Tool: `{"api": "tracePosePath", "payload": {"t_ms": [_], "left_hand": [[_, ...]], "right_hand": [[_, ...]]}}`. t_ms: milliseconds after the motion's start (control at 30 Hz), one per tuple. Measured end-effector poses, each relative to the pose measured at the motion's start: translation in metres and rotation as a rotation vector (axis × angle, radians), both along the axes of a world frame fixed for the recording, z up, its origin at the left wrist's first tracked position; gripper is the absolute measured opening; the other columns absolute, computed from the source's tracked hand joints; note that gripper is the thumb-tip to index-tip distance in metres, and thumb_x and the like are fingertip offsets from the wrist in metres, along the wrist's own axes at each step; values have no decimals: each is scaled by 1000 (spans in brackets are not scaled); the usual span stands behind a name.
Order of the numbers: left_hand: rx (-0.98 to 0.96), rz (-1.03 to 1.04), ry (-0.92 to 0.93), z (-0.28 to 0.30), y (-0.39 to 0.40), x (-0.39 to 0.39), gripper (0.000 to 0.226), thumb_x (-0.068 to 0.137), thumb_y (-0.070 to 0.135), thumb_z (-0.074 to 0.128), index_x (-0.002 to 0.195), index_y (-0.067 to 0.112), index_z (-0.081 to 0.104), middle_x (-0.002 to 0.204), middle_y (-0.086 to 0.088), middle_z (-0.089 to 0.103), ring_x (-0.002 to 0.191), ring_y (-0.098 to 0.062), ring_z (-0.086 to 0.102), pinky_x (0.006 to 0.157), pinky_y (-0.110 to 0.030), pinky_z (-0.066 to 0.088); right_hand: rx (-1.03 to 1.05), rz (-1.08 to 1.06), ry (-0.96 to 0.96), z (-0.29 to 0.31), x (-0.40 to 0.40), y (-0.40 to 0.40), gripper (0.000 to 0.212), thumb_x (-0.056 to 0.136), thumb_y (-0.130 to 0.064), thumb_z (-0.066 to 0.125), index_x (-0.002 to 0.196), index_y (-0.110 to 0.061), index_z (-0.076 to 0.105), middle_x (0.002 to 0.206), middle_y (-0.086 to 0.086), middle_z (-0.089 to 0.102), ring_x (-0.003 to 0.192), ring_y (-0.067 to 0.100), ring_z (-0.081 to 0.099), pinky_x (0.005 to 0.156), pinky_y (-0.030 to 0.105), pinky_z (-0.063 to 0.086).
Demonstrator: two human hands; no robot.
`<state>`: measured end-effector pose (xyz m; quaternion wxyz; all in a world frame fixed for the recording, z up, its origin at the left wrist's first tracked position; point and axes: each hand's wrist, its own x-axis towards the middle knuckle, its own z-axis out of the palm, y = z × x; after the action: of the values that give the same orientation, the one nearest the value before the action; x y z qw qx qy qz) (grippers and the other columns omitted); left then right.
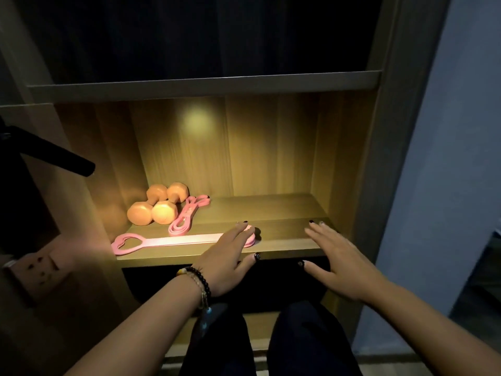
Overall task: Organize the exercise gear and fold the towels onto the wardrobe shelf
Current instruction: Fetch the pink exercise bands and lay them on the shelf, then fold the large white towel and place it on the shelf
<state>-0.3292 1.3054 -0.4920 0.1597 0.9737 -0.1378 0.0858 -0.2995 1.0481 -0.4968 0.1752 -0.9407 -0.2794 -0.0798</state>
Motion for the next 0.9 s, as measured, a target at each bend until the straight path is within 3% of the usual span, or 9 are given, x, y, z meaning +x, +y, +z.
{"api": "tracePosePath", "payload": {"t_ms": [133, 200, 300, 500, 700, 900], "left_hand": [[33, -94, 4, 12, -38, 7, 62, 100, 41, 40, 153, 21, 15, 161, 5, 7, 147, -8, 8, 120, -27, 13], [32, -139, -5, 19, -55, 15, 62, 99, 42, 40, 153, 22, 14, 161, 6, 6, 147, -8, 9, 120, -30, 17], [6, -220, -19, 30, -82, 31, 63, 99, 42, 41, 153, 22, 14, 161, 6, 6, 147, -7, 2, 120, -31, 14], [-17, -355, 22, 45, -127, 69, 66, 99, 41, 43, 153, 29, 7, 159, 15, -1, 145, -1, -1, 111, -19, 6], [34, -490, 61, 68, -158, 121, 68, 98, 45, 41, 152, 32, 3, 159, 16, -2, 144, 2, -5, 118, -25, 12], [40, -625, 121, 97, -210, 175, 66, 99, 45, 39, 152, 35, 2, 158, 19, 0, 145, 0, 2, 113, -21, 12]], "right_hand": [[14, -127, -5, 3, -11, -44, 103, 69, -87, 15, 152, -26, 16, 160, -11, 9, 146, 5, 2, 117, 29, 9], [26, -189, -9, 9, -14, -65, 96, 76, -81, 25, 153, -25, 15, 160, -9, 8, 147, 7, 2, 118, 30, 9], [15, -261, -19, 19, -14, -93, 79, 90, -59, 45, 153, -24, 13, 161, -7, 6, 147, 9, 3, 120, 31, 9], [-15, -430, -3, 30, 3, -145, 80, 90, -56, 48, 153, -22, 13, 160, -6, 5, 147, 9, 4, 117, 25, 6], [-2, -556, 57, 35, 35, -177, 82, 90, -56, 51, 153, -19, 12, 161, -3, 5, 147, 12, 6, 117, 24, 6], [59, -618, 103, 57, 82, -194, 79, 91, -51, 53, 153, -20, 15, 160, -5, 6, 147, 10, 5, 118, 25, 9]]}}
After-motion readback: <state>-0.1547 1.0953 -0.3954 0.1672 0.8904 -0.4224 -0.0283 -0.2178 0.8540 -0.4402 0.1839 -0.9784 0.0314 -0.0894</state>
